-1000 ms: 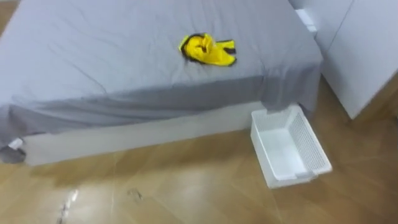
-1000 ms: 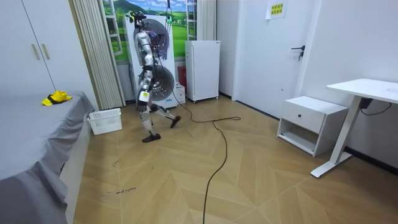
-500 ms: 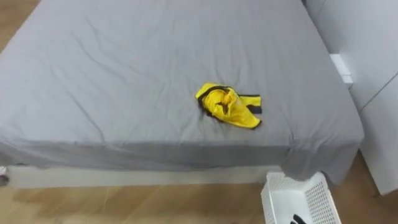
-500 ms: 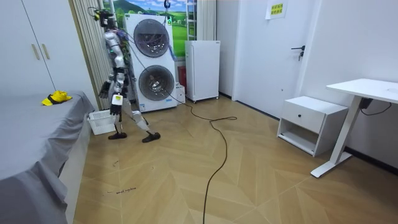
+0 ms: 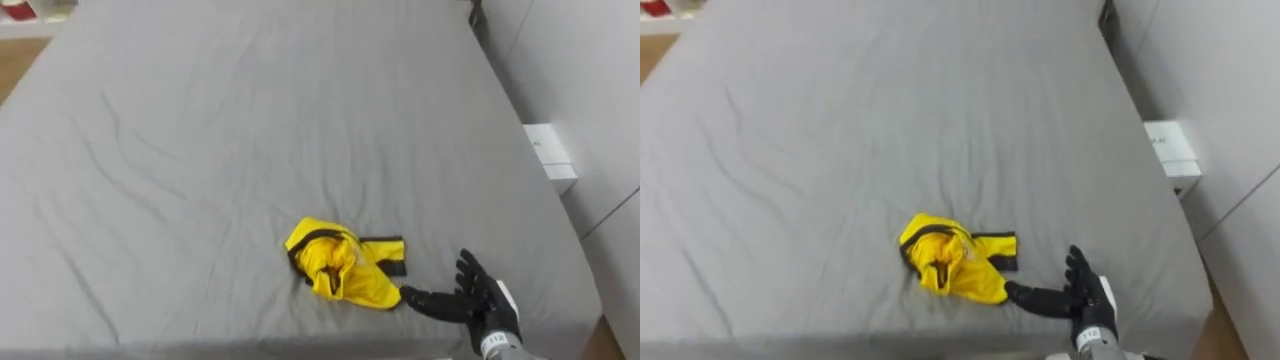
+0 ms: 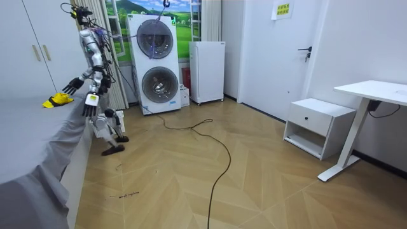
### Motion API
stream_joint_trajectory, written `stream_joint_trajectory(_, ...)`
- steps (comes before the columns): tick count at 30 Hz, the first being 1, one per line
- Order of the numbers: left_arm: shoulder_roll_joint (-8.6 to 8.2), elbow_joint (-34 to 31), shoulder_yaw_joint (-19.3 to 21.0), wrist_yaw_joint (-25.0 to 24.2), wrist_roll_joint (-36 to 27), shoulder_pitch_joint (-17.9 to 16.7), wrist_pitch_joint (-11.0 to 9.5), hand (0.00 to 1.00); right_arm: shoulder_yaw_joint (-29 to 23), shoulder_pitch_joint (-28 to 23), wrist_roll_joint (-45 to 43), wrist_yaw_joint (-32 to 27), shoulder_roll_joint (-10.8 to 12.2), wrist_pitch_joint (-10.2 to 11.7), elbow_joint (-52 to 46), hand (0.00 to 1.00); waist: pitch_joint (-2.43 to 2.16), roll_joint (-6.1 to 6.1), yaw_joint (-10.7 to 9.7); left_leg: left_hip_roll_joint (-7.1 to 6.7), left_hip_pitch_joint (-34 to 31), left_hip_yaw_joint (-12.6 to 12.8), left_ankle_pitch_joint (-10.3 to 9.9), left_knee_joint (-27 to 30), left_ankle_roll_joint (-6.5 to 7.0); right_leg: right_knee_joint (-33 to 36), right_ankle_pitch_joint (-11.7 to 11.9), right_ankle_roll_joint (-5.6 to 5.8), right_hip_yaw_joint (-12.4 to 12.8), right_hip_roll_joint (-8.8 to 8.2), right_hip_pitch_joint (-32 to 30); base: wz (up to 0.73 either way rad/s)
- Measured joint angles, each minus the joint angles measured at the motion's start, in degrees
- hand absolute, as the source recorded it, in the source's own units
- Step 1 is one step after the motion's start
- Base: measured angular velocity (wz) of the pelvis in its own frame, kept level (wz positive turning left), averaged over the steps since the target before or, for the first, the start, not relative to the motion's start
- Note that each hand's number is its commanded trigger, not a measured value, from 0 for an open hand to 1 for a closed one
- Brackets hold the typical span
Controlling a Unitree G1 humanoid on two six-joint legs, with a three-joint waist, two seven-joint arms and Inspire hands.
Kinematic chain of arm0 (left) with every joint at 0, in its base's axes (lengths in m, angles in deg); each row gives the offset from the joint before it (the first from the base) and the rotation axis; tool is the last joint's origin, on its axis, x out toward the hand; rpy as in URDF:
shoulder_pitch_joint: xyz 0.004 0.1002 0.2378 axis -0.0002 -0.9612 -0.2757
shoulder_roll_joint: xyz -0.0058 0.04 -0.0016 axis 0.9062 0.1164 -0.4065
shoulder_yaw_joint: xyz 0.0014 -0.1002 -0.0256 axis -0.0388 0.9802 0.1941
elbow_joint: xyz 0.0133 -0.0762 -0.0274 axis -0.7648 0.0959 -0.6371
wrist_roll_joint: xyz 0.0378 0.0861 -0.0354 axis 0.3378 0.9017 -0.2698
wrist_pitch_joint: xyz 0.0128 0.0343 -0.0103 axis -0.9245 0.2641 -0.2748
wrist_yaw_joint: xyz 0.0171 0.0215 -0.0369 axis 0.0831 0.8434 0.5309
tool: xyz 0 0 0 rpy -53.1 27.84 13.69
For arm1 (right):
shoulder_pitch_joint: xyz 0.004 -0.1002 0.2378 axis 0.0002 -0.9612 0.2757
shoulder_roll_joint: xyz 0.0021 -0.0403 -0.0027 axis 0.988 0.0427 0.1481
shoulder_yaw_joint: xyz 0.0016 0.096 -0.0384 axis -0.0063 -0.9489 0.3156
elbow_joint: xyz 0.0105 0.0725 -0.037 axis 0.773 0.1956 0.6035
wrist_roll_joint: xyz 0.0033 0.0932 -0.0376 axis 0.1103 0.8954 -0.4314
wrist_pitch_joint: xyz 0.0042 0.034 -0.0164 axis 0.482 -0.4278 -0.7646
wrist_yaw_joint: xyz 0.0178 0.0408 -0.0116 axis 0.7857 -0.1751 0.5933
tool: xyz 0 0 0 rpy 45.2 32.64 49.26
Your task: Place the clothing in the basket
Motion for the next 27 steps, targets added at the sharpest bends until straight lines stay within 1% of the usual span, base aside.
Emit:
stream_joint_trajectory(1, 0.02, -0.01, -0.07, -0.02, 0.11, -0.30, 0.01, 0.00, 0.30, -0.24, -0.79, -0.03, -0.04, -0.07, -0.52, 0.00, -0.11, -0.37, -0.10, -0.73, 1.12, -0.34, 0.45, -1.36, 0.10, 0.15, -0.03, 0.27, 0.37, -0.48, 0.03, -0.17)
stream_joint_trajectory(2, 0.05, 0.07, -0.20, -0.15, 0.15, -0.52, 0.15, 0.00, 0.57, -0.48, -2.11, -0.07, -0.05, -0.07, -1.53, 0.00, -0.09, -1.14, -0.50, -2.07, 2.86, -0.44, 0.84, -3.87, 0.57, -0.29, -0.38, 1.04, 0.72, -1.00, 0.51, 0.00)
stream_joint_trajectory(3, -0.15, 0.01, -0.21, -0.14, 0.24, -0.35, 0.25, 0.00, 0.50, -0.56, -3.07, -0.53, -0.08, -0.05, -1.85, 0.00, 0.02, -1.59, -0.75, -2.88, 3.86, -0.52, 1.36, -5.71, 0.82, -1.49, -0.09, 1.72, 0.88, -1.24, 0.81, 0.00)
stream_joint_trajectory(5, -0.06, 0.17, -0.16, -0.11, 0.56, -0.23, 0.24, 0.00, 0.58, -0.62, -4.48, -1.40, -0.07, -0.08, -2.98, 0.00, -0.02, -1.97, -0.56, -3.80, 4.17, -0.13, 1.42, -7.02, 0.93, -2.73, 0.19, 2.16, 0.93, -1.52, 1.36, -0.03)
stream_joint_trajectory(6, 0.07, 0.50, -0.08, -0.19, 0.63, -0.04, 0.24, 0.00, 0.63, -0.66, -5.47, -1.57, -0.05, -0.08, -4.43, 0.00, 0.16, -2.17, -0.50, -4.04, 4.29, -0.07, 1.52, -7.71, 1.10, -2.87, 0.26, 2.26, 1.01, -1.69, 1.21, -0.04)
stream_joint_trajectory(9, 0.34, 2.68, -0.09, -0.53, 0.74, 1.67, 0.58, 0.00, 1.66, -0.28, -7.17, -1.64, -0.09, 0.08, -6.38, 0.00, 0.43, -2.59, -0.13, -4.46, 4.35, -0.13, 1.69, -8.84, 1.27, -3.92, 0.42, 2.53, 1.27, -1.88, 1.10, 0.00)
stream_joint_trajectory(10, 0.37, 2.88, -0.09, -0.71, 0.75, 1.92, 0.82, 0.00, 2.06, -0.21, -7.60, -1.61, -0.09, 0.11, -6.44, 0.00, 0.45, -2.59, -0.06, -4.50, 4.28, -0.34, 1.69, -8.85, 1.27, -4.02, 0.45, 2.58, 1.10, -1.89, 1.13, 0.08)
stream_joint_trajectory(11, 0.65, 3.05, -0.09, -1.10, 1.33, 2.36, 1.30, 0.00, 3.31, -0.23, -8.38, -1.57, -0.11, 0.10, -6.74, 0.00, 0.46, -2.57, -0.12, -4.67, 3.99, -0.75, 1.69, -8.86, 1.27, -4.47, 0.53, 2.70, 0.42, -1.96, 1.29, 0.19)
stream_joint_trajectory(13, 0.93, 3.08, -0.12, -1.54, 2.44, 3.62, 2.14, 0.00, 5.70, -0.22, -9.03, -0.82, -0.10, 0.00, -7.75, 0.00, 0.53, -2.48, -0.14, -4.85, 3.14, -1.53, 1.71, -8.90, 1.30, -4.79, 0.56, 2.75, 0.02, -1.98, 0.92, 0.20)
stream_joint_trajectory(16, 0.97, 3.20, -0.13, -1.74, 3.31, 4.52, 2.84, 0.00, 7.94, -0.13, -10.95, -0.32, -0.11, -0.36, -8.62, 0.00, 0.60, -2.40, -0.13, -4.88, 2.89, -1.56, 1.72, -9.26, 1.32, -4.80, 0.56, 2.75, -0.89, -2.03, 0.64, 0.08)
stream_joint_trajectory(17, 1.09, 3.23, -0.14, -1.84, 3.72, 5.10, 3.44, 0.00, 8.60, -0.11, -12.45, 0.00, -0.08, -0.48, -9.12, 0.00, 0.58, -2.43, -0.07, -4.88, 2.41, -1.59, 1.77, -9.34, 1.36, -4.78, 0.56, 2.75, -1.03, -2.03, 0.21, 0.03)
stream_joint_trajectory(20, 1.43, 3.27, -0.18, -2.35, 4.01, 5.42, 3.97, 0.00, 11.35, -0.08, -15.06, 1.20, -0.25, -1.81, -10.88, 0.00, 0.62, -2.56, 0.10, -4.90, 1.68, -1.61, 1.93, -9.46, 1.38, -4.74, 0.56, 2.75, -1.06, -2.04, -0.49, 0.01)
stream_joint_trajectory(21, 1.71, 3.28, -0.33, -2.44, 3.79, 5.42, 4.58, 0.00, 12.74, -0.09, -15.35, 1.63, -0.26, -2.57, -10.92, 0.00, 0.58, -2.75, 0.00, -4.90, 1.64, -1.61, 1.93, -9.48, 1.38, -4.74, 0.56, 2.75, -1.09, -2.04, -0.53, 0.00)
stream_joint_trajectory(23, 2.12, 3.29, -0.81, -2.49, 3.12, 5.48, 4.94, 0.00, 14.10, -0.07, -15.40, 2.69, -0.27, -3.76, -10.98, 0.00, 0.57, -3.03, 0.00, -4.91, 1.20, -1.61, 1.93, -9.48, 1.38, -4.74, 0.56, 2.75, -1.12, -2.04, -0.96, 0.00)
stream_joint_trajectory(26, 2.37, 3.37, -0.83, -2.60, 2.29, 5.50, 5.80, 0.00, 15.51, -0.44, -15.41, 3.83, -0.20, -5.33, -10.82, 0.00, 0.73, -3.53, -0.07, -4.99, 0.78, -1.71, 1.95, -9.42, 1.41, -4.77, 0.57, 2.76, -1.35, -2.12, -1.25, 0.03)
stream_joint_trajectory(27, 2.63, 3.23, -0.77, -2.66, 2.29, 5.50, 5.82, 0.00, 15.70, -0.67, -15.51, 4.38, -0.09, -5.42, -10.78, 0.00, 0.79, -3.86, -0.25, -5.02, 0.31, -2.04, 1.95, -9.25, 1.41, -4.81, 0.57, 2.76, -1.70, -2.12, -1.45, 0.11)
